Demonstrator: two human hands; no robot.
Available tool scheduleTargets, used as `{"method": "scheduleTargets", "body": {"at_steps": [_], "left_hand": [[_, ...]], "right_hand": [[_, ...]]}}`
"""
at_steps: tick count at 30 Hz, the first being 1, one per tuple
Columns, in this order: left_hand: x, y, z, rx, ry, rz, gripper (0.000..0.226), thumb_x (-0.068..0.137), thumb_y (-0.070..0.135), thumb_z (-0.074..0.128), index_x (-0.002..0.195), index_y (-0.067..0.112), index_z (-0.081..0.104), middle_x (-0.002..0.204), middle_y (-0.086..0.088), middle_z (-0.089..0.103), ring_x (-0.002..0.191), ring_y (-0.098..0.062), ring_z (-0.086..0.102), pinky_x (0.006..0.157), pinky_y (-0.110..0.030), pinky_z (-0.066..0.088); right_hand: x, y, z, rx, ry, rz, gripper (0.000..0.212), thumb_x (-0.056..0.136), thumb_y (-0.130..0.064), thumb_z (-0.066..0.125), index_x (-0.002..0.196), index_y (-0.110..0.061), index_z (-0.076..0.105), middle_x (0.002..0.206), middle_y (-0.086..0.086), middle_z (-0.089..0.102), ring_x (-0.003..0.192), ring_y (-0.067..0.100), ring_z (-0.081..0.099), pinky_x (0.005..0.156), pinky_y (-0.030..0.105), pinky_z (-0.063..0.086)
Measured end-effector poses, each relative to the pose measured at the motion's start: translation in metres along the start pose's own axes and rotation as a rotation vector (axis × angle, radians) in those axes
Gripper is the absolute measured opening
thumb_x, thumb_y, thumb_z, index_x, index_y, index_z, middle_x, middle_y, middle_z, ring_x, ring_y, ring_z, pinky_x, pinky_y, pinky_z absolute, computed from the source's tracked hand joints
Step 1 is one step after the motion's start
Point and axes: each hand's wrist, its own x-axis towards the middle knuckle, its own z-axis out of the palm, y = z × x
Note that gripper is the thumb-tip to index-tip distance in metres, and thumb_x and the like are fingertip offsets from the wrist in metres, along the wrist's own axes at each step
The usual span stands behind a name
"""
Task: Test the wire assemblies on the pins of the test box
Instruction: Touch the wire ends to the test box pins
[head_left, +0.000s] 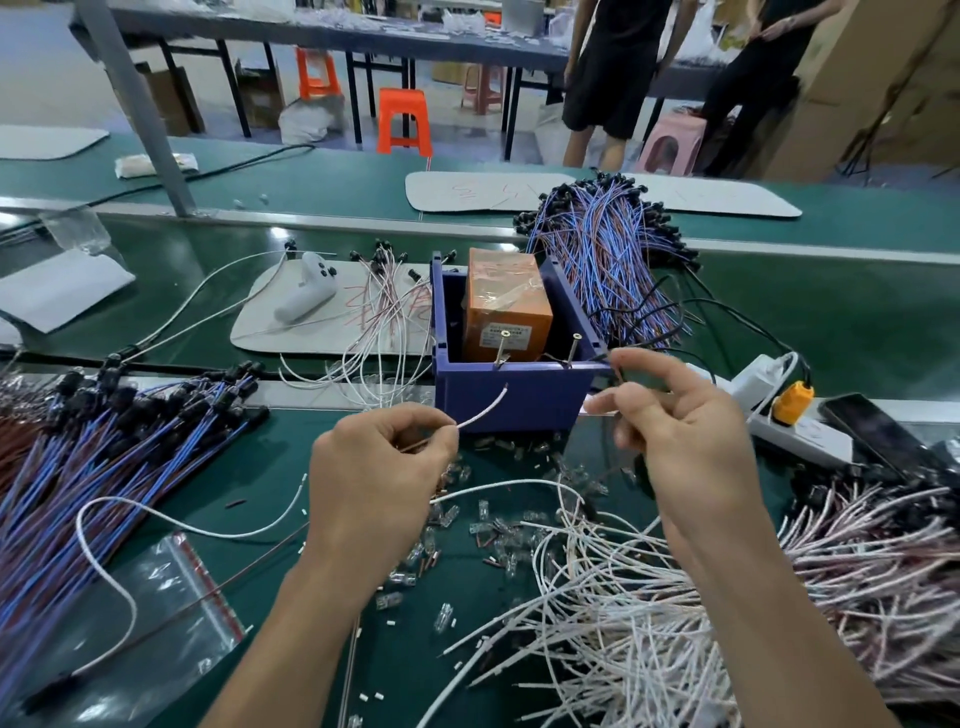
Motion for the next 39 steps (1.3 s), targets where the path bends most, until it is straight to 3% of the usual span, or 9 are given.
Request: {"method": "scheduleTargets", "body": {"at_steps": [2, 5, 12, 16, 19, 24, 26, 29, 39], "left_hand": [[0.003, 0.002, 0.001, 0.017, 0.002, -0.003, 0.017, 0.078, 0.034, 0.085, 0.069, 0.045, 0.076, 0.06, 0.029, 0.066, 0.06, 0.008, 0.063, 0.053, -0.006, 0.043], [0.008, 0.005, 0.001, 0.033, 0.014, -0.008, 0.012, 0.078, 0.037, 0.085, 0.074, 0.046, 0.078, 0.061, 0.031, 0.067, 0.06, 0.009, 0.062, 0.055, -0.014, 0.043], [0.022, 0.013, 0.003, 0.281, 0.107, -0.001, 0.024, 0.072, 0.052, 0.086, 0.058, 0.053, 0.067, 0.057, 0.03, 0.062, 0.063, 0.005, 0.057, 0.057, -0.016, 0.035], [0.025, 0.013, 0.006, 0.434, 0.173, 0.166, 0.01, 0.08, 0.044, 0.083, 0.074, 0.044, 0.076, 0.071, 0.019, 0.069, 0.063, -0.018, 0.062, 0.055, -0.022, 0.03], [0.027, 0.013, 0.006, 0.474, 0.226, 0.258, 0.005, 0.082, 0.037, 0.083, 0.081, 0.039, 0.078, 0.077, 0.017, 0.073, 0.074, -0.02, 0.068, 0.062, -0.026, 0.031], [0.034, 0.011, 0.01, 0.456, 0.192, 0.317, 0.005, 0.083, 0.034, 0.084, 0.082, 0.037, 0.08, 0.082, 0.019, 0.074, 0.076, -0.01, 0.061, 0.061, -0.012, 0.021], [0.037, 0.008, 0.012, 0.394, 0.161, 0.289, 0.003, 0.086, 0.036, 0.08, 0.084, 0.039, 0.079, 0.084, 0.023, 0.073, 0.08, -0.003, 0.052, 0.061, -0.017, 0.026], [0.042, 0.004, 0.016, 0.304, 0.129, 0.233, 0.002, 0.09, 0.039, 0.075, 0.089, 0.04, 0.077, 0.09, 0.026, 0.071, 0.09, -0.005, 0.057, 0.072, -0.028, 0.033], [0.05, 0.0, 0.02, 0.244, 0.109, 0.183, 0.003, 0.091, 0.043, 0.074, 0.091, 0.041, 0.076, 0.079, 0.033, 0.059, 0.087, -0.007, 0.056, 0.074, -0.032, 0.036]], "right_hand": [[0.004, -0.008, -0.011, 0.009, -0.001, -0.025, 0.016, 0.1, -0.002, 0.059, 0.102, -0.018, 0.062, 0.08, 0.008, 0.078, 0.054, 0.014, 0.06, 0.051, 0.019, 0.05], [0.01, -0.018, -0.027, -0.087, 0.016, -0.116, 0.019, 0.096, -0.006, 0.066, 0.085, -0.021, 0.068, 0.077, 0.007, 0.078, 0.059, 0.022, 0.071, 0.06, 0.031, 0.061], [0.022, -0.033, -0.037, -0.5, 0.071, -0.263, 0.018, 0.084, -0.017, 0.079, 0.08, -0.035, 0.075, 0.062, -0.01, 0.073, 0.054, 0.013, 0.069, 0.054, 0.035, 0.056], [0.026, -0.035, -0.037, -0.67, 0.014, -0.316, 0.017, 0.08, -0.021, 0.083, 0.078, -0.037, 0.076, 0.062, -0.016, 0.07, 0.057, 0.011, 0.066, 0.059, 0.036, 0.054], [0.031, -0.033, -0.037, -0.688, -0.045, -0.286, 0.018, 0.079, -0.019, 0.084, 0.071, -0.034, 0.077, 0.063, -0.016, 0.07, 0.062, 0.007, 0.066, 0.065, 0.032, 0.056], [0.034, -0.027, -0.035, -0.671, -0.072, -0.281, 0.022, 0.079, -0.017, 0.085, 0.069, -0.035, 0.076, 0.063, -0.018, 0.07, 0.063, 0.002, 0.066, 0.061, 0.016, 0.049], [0.034, -0.024, -0.034, -0.664, -0.081, -0.281, 0.023, 0.079, -0.017, 0.085, 0.069, -0.036, 0.076, 0.062, -0.017, 0.07, 0.063, 0.003, 0.065, 0.06, 0.014, 0.048], [0.035, -0.023, -0.034, -0.645, -0.099, -0.271, 0.025, 0.079, -0.017, 0.085, 0.074, -0.04, 0.076, 0.063, -0.016, 0.07, 0.062, 0.006, 0.066, 0.059, 0.018, 0.049], [0.042, -0.019, -0.031, -0.577, -0.147, -0.215, 0.02, 0.082, -0.014, 0.083, 0.071, -0.029, 0.078, 0.061, -0.006, 0.07, 0.047, 0.004, 0.054, 0.05, 0.014, 0.041]]}}
